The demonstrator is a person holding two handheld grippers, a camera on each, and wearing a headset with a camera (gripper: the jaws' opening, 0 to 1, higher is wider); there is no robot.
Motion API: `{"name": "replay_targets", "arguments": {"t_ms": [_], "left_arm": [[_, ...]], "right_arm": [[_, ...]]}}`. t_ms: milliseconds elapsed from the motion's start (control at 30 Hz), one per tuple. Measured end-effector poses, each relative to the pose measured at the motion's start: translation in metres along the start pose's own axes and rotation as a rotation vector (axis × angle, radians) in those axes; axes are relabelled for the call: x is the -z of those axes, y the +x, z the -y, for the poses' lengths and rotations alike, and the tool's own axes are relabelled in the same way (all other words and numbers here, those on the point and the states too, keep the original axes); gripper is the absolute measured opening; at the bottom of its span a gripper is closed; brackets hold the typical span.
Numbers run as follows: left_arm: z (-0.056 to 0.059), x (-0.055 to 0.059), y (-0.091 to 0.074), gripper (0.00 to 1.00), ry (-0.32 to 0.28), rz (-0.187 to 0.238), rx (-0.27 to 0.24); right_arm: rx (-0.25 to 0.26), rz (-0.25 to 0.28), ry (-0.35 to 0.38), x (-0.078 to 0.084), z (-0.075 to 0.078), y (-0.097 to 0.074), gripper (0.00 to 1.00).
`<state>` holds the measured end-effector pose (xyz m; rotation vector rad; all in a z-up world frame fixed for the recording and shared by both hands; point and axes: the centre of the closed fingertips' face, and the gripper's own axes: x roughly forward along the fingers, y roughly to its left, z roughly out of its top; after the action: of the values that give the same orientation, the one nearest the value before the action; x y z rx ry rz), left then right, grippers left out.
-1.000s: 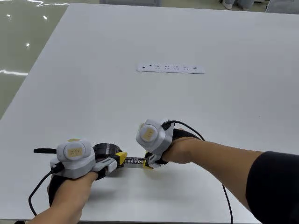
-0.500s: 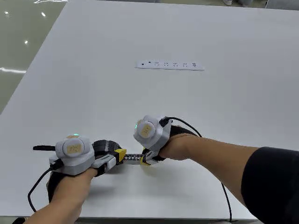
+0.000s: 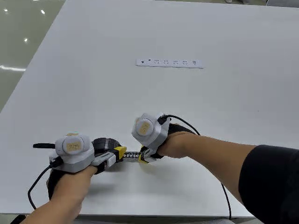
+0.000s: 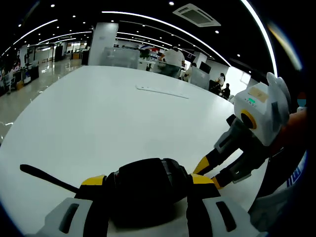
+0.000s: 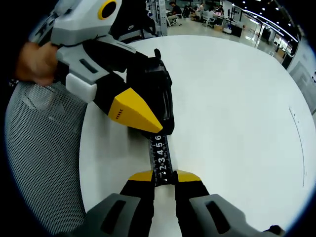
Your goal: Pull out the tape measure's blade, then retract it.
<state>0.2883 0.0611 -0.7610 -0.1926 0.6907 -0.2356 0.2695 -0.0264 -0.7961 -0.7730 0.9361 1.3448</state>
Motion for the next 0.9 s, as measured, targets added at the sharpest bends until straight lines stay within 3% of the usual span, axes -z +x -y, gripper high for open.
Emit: {"name": "replay_targets", "arguments": {"t_ms": [900], "left_arm": [[-0.0004,-0.0003,-0.0001,0.6,-0.006,0.001,0.001]], "right_arm": [[-0.011,0.044,0.02,-0.0093,-0.0008,0.004,0.1]]}}
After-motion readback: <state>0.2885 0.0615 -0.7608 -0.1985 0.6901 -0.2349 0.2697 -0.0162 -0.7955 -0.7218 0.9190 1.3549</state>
